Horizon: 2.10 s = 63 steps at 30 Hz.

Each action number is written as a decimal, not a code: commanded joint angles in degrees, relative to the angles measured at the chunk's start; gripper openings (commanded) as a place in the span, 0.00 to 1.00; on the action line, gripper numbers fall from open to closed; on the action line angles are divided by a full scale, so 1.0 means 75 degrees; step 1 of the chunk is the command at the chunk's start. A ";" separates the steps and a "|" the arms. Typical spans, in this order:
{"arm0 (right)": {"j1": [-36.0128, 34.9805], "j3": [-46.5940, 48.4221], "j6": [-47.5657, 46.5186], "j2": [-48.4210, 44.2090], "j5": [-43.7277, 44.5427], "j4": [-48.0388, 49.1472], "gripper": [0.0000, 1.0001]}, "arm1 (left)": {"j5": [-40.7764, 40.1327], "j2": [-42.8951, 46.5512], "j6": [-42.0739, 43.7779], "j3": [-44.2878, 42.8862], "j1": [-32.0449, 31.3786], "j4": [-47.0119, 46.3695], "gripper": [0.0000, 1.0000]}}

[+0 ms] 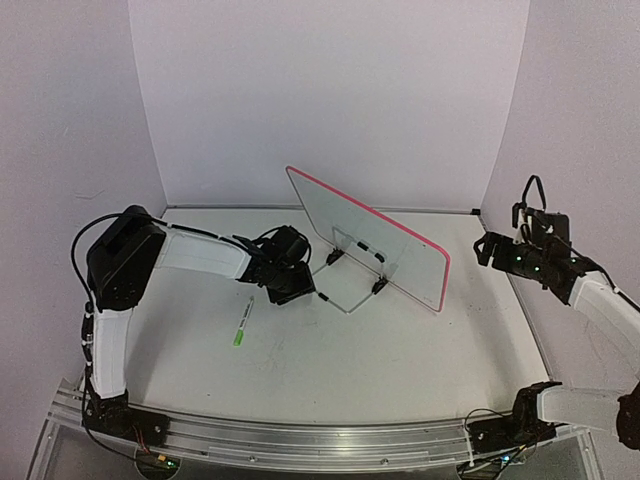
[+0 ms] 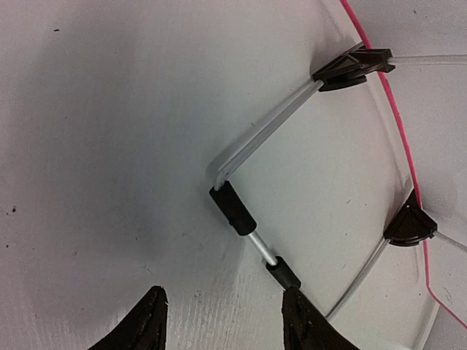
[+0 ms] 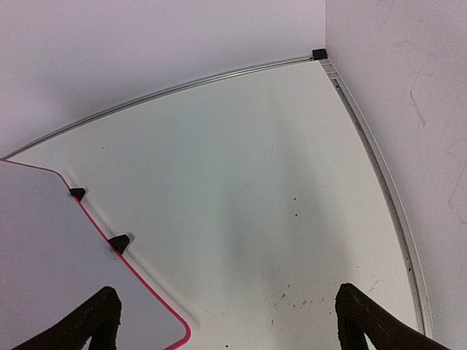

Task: Write a sentence on the whiteboard
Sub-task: Move the whiteboard to the center of the board.

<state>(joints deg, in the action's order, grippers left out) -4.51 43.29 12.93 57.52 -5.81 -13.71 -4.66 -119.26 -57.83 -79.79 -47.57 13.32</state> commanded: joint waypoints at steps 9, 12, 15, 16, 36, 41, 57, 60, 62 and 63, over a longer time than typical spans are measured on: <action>0.0017 0.0300 -0.0119 -0.0064 -0.0258 -0.0035 0.98 | -0.0391 -0.1159 -0.0029 -0.1539 0.0056 0.0372 0.46; 0.0019 0.0312 -0.0128 -0.0055 -0.0296 -0.0048 0.98 | -0.0617 -0.1346 -0.0012 -0.1716 0.0081 0.0552 0.40; 0.0025 0.0332 -0.0141 -0.0054 -0.0333 -0.0050 0.98 | -0.0805 -0.1544 -0.0012 -0.1858 0.0142 0.0815 0.32; 0.0021 0.0342 -0.0150 -0.0052 -0.0349 -0.0054 0.98 | -0.0869 -0.1589 -0.0012 -0.1870 0.0174 0.0875 0.30; -0.0357 0.0570 -0.0064 0.0717 -0.2623 0.0112 0.98 | -0.0428 -0.2766 0.2305 -0.2806 0.1167 0.0782 0.02; -0.1277 0.0674 0.0167 0.1115 -0.2172 0.0168 0.98 | 0.0373 -0.3115 0.3866 -0.3141 0.1525 0.0310 0.00; -0.3027 0.0490 -0.0622 0.3388 -0.3414 0.2138 0.71 | 0.3825 -0.3955 0.6588 -0.4863 0.1889 0.0901 0.06; -0.3362 0.0574 -0.0780 0.3998 -0.3085 0.2365 0.65 | 0.3915 -0.3424 0.6356 -0.4320 0.1890 0.0633 0.25; -0.3577 0.0691 -0.0876 0.4411 -0.2807 0.2530 0.61 | 0.3890 -0.2995 0.6205 -0.3971 0.1890 0.0543 0.41; -0.3660 0.0749 -0.0897 0.4591 -0.2720 0.2666 0.59 | 0.3830 -0.2772 0.6150 -0.3797 0.1891 0.0502 0.49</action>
<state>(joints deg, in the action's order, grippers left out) -29.19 46.31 8.76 87.81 -29.03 1.00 23.51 -145.22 -11.97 -113.81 -33.06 11.71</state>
